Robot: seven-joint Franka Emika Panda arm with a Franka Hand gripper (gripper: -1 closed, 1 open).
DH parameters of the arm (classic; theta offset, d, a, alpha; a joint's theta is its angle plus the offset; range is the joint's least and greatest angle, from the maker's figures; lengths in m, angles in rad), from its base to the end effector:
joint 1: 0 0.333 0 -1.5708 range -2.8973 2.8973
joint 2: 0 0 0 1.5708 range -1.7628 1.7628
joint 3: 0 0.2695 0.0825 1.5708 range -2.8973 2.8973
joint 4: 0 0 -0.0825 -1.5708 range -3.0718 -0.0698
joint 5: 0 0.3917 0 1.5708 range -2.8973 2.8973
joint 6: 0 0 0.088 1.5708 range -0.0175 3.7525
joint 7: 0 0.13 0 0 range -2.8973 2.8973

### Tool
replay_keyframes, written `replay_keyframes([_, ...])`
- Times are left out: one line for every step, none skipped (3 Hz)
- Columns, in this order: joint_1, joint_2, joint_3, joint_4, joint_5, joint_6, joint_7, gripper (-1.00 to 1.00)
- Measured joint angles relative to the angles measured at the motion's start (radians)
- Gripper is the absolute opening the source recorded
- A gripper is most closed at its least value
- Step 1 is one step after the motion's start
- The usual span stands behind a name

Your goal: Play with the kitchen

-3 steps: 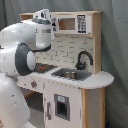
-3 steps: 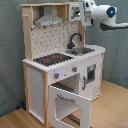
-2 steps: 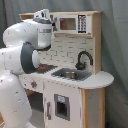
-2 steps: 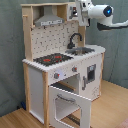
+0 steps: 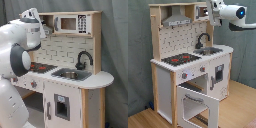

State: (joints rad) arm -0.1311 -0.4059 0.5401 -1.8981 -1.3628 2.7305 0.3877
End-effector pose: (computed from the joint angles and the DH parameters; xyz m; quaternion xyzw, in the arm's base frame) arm 0.4532 0.2903 0.7032 0.5895 0.3763 0.5893 0.4046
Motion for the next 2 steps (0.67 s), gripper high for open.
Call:
replay_keyframes([0.000,-0.048,0.008,-0.047,-0.020,-0.025,-0.001,-1.00])
replay_keyframes([0.000,-0.064,0.010,-0.062,-0.027,-0.033,-0.001,1.00])
